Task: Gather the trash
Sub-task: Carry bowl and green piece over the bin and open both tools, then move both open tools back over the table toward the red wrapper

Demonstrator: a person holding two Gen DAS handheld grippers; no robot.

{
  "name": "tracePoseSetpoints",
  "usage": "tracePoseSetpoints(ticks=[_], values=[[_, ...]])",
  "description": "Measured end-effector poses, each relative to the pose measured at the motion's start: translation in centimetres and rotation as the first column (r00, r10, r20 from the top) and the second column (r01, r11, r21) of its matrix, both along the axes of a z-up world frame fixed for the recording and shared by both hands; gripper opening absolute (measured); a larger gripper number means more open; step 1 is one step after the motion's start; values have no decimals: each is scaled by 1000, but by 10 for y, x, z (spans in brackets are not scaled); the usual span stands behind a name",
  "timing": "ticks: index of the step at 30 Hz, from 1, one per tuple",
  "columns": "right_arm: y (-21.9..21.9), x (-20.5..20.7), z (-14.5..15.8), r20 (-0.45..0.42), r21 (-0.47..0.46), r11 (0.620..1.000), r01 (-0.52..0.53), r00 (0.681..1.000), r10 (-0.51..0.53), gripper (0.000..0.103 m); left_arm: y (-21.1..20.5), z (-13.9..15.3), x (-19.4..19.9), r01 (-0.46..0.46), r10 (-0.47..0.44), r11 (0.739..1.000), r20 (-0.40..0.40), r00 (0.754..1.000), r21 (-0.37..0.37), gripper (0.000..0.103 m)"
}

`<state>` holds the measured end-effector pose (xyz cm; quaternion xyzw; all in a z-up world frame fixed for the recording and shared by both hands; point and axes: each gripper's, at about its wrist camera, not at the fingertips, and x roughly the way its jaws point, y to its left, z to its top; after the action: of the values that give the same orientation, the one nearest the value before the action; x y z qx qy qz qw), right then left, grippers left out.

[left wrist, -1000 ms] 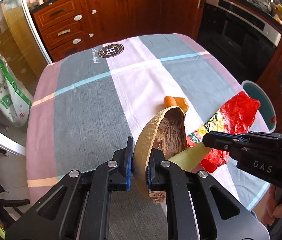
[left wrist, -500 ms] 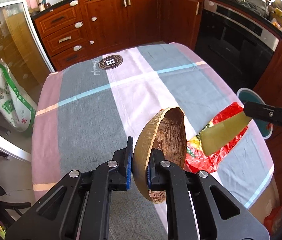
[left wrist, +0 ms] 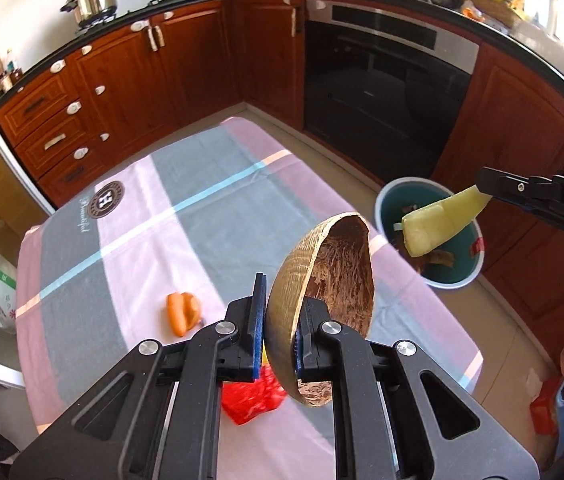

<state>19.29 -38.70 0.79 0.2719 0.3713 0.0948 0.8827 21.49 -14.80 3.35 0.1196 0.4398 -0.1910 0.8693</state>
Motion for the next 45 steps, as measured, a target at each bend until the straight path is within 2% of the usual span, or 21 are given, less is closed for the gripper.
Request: tracePoseSetpoints(ticks=[4, 10, 17, 19, 20, 21, 22, 23, 24, 26, 29, 36, 45], values=[[-52, -14, -14, -25, -12, 995, 96, 995, -96, 7, -56, -7, 4, 87, -88, 996, -25, 996, -19, 12], [-115, -30, -45, -102, -59, 973, 222, 969, -227, 7, -138, -35, 10, 210, -211, 977, -84, 974, -26, 12], [-148, -24, -95, -215, -91, 957, 277, 933, -290, 8, -198, -83, 28, 271, -271, 962, -174, 947, -27, 12], [-150, -19, -107, -244, -87, 959, 271, 927, -284, 9, -207, -95, 33, 276, -275, 961, -203, 940, -25, 14], [-151, -17, -111, -256, -79, 961, 265, 926, -277, 11, -210, -99, 36, 275, -275, 961, -216, 937, -27, 22], [-152, -15, -115, -265, -71, 962, 264, 925, -273, 15, -211, -101, 37, 278, -279, 960, -223, 934, -34, 38], [-153, -14, -117, -268, -62, 963, 262, 925, -269, 24, -210, -101, 37, 279, -279, 960, -213, 936, -34, 48], [-153, -13, -118, -264, -57, 963, 263, 926, -269, 45, -206, -99, 37, 273, -273, 962, -187, 944, -25, 62], [-153, -13, -119, -255, -60, 961, 269, 927, -276, 59, -205, -97, 36, 269, -268, 963, -156, 951, -16, 63], [-150, -11, -116, -243, -75, 960, 271, 928, -282, 62, -200, -96, 36, 267, -266, 964, -147, 953, -13, 64], [-143, -8, -113, -240, -68, 963, 262, 932, -271, 74, -186, -94, 39, 244, -245, 969, -158, 957, -27, 66], [-113, 2, -99, -235, -70, 976, 209, 947, -219, 75, -148, -85, 42, 197, -201, 979, -155, 967, -43, 72], [-58, 5, -68, -199, -91, 987, 136, 968, -152, 78, -100, -62, 39, 152, -160, 985, -107, 981, -79, 79]])
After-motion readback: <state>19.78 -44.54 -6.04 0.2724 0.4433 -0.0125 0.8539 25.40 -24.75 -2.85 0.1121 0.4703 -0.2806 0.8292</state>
